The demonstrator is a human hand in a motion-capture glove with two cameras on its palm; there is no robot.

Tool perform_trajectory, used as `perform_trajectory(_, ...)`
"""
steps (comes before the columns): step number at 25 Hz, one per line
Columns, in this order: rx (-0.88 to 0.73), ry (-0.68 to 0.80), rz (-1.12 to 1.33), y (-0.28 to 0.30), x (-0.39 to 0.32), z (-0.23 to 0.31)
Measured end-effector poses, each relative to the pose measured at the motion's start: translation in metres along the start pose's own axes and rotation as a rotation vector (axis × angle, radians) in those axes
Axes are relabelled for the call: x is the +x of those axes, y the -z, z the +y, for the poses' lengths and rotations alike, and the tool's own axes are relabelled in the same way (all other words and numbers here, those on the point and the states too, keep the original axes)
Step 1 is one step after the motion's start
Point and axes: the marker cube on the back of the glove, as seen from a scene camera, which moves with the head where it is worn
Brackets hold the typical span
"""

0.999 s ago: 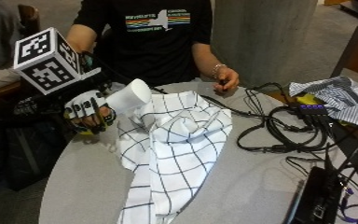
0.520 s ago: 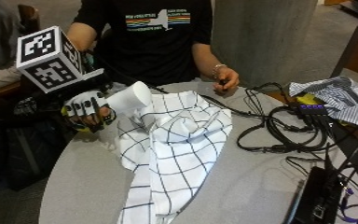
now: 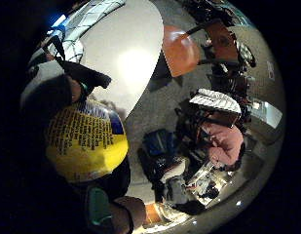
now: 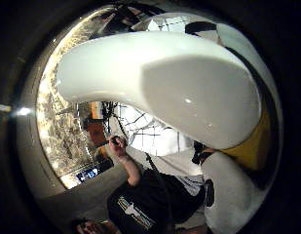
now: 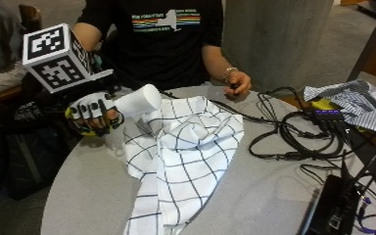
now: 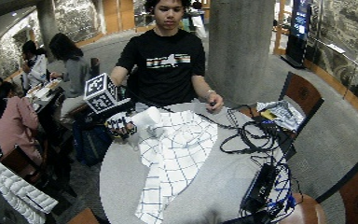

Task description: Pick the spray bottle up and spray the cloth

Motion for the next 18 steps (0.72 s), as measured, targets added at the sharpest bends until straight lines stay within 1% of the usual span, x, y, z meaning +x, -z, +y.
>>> perform_trajectory(5,0.01,0.004,-0.014,0.0001,-0.0007,-0.0005)
perform_trajectory(9,0.063,0.025,-0.079,-0.0001,-0.0002,0.0005)
perform_trajectory(14,0.199,0.072,-0.236,0.0,0.0018,0.0015)
perform_trajectory(18,0.377,0.097,-0.421,-0.0009,0.0077,-0.002)
